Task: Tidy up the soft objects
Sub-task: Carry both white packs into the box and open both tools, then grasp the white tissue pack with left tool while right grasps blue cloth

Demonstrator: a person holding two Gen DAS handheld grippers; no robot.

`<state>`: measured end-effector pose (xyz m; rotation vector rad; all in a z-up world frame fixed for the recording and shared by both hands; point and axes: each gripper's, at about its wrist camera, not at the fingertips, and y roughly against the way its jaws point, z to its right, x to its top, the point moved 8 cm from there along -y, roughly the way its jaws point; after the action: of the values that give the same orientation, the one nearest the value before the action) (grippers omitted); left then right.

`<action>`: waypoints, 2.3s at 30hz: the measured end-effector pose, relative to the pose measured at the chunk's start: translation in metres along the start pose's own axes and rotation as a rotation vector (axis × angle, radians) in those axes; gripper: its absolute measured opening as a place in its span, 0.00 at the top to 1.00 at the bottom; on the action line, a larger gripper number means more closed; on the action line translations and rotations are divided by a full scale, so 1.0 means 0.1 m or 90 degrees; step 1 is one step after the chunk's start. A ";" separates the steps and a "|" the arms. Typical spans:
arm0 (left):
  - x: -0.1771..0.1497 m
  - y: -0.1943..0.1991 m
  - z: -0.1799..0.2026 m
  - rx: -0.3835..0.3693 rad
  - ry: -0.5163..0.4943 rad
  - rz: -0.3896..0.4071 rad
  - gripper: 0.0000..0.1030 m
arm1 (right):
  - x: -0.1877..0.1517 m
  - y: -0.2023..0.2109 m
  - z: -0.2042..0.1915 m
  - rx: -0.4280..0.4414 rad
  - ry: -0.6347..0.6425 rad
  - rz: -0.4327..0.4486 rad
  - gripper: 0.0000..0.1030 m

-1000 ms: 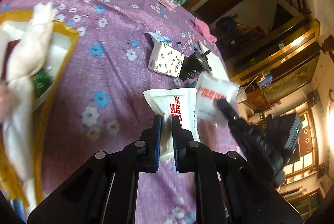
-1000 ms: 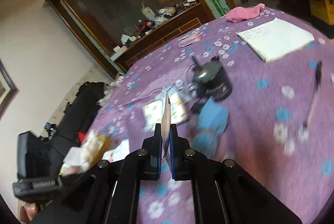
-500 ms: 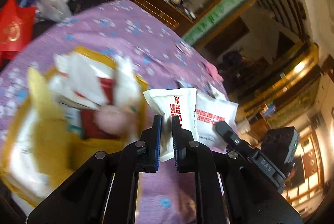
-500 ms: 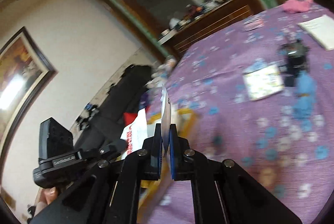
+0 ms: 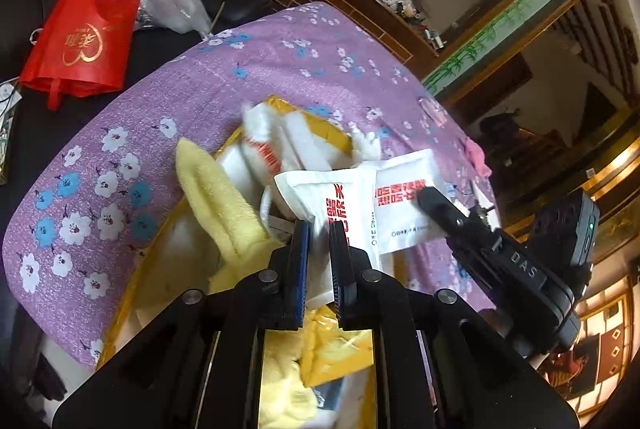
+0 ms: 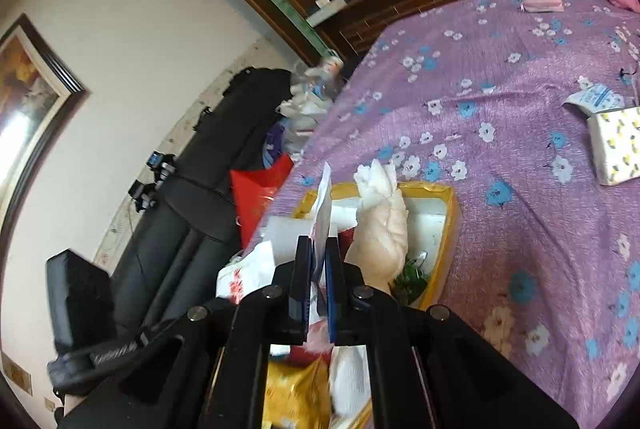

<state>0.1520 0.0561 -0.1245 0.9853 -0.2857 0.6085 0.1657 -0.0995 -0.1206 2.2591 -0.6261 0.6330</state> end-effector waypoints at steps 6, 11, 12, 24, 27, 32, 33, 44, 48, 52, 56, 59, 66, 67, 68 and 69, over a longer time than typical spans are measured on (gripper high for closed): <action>0.02 0.03 -0.03 -0.018 0.015 0.009 0.72 | -0.02 -0.03 0.04 -0.020 0.014 -0.004 0.84; 0.03 0.21 0.10 0.001 -0.017 0.055 0.50 | -0.01 0.21 0.06 -0.004 0.011 0.018 0.40; 0.02 0.23 0.14 0.010 -0.023 0.061 0.50 | -0.02 0.26 0.06 0.001 0.012 0.020 0.40; -0.41 0.04 1.12 -0.043 -0.137 0.013 0.46 | -0.12 1.10 0.92 -0.115 -0.032 0.058 0.40; -0.54 -0.15 1.41 -0.058 -0.172 -0.018 0.46 | -0.06 1.40 1.35 -0.162 -0.085 0.083 0.40; -0.66 -0.54 1.71 -0.079 -0.174 -0.079 0.46 | 0.06 1.78 2.06 -0.235 -0.174 0.126 0.42; -0.66 -0.61 1.75 -0.081 -0.177 -0.087 0.46 | 0.09 1.82 2.17 -0.248 -0.182 0.129 0.42; -0.48 -1.45 2.17 -0.060 -0.207 -0.147 0.47 | 0.05 1.53 2.62 -0.235 -0.220 0.090 0.71; -0.40 -1.82 2.40 -0.051 -0.233 -0.176 0.47 | 0.06 1.57 2.51 -0.272 -0.169 0.097 0.79; -0.24 -2.18 2.61 -0.020 -0.282 -0.173 0.47 | 0.05 1.57 2.58 -0.245 -0.198 0.095 0.79; -0.08 -2.44 2.78 -0.012 -0.299 -0.157 0.47 | 0.03 1.59 2.64 -0.210 -0.236 0.096 0.79; -0.20 -2.61 2.80 -0.001 -0.324 -0.201 0.47 | 0.02 1.61 2.66 -0.196 -0.251 0.097 0.79; -0.52 -2.35 2.89 0.007 -0.455 -0.185 0.46 | 0.05 1.62 2.66 -0.188 -0.257 0.099 0.79; -0.54 -2.35 2.89 0.023 -0.473 -0.180 0.46 | 0.04 1.62 2.66 -0.187 -0.258 0.099 0.79; -0.54 -2.38 2.86 0.042 -0.482 -0.178 0.46 | 0.04 1.62 2.66 -0.187 -0.258 0.100 0.79; -0.55 -2.42 2.82 0.054 -0.481 -0.184 0.46 | 0.04 1.63 2.66 -0.187 -0.258 0.100 0.79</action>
<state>0.2654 -0.3000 -0.1684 1.2868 -0.7704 -0.0399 0.1413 -0.3983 -0.2077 2.0816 -1.0308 0.1352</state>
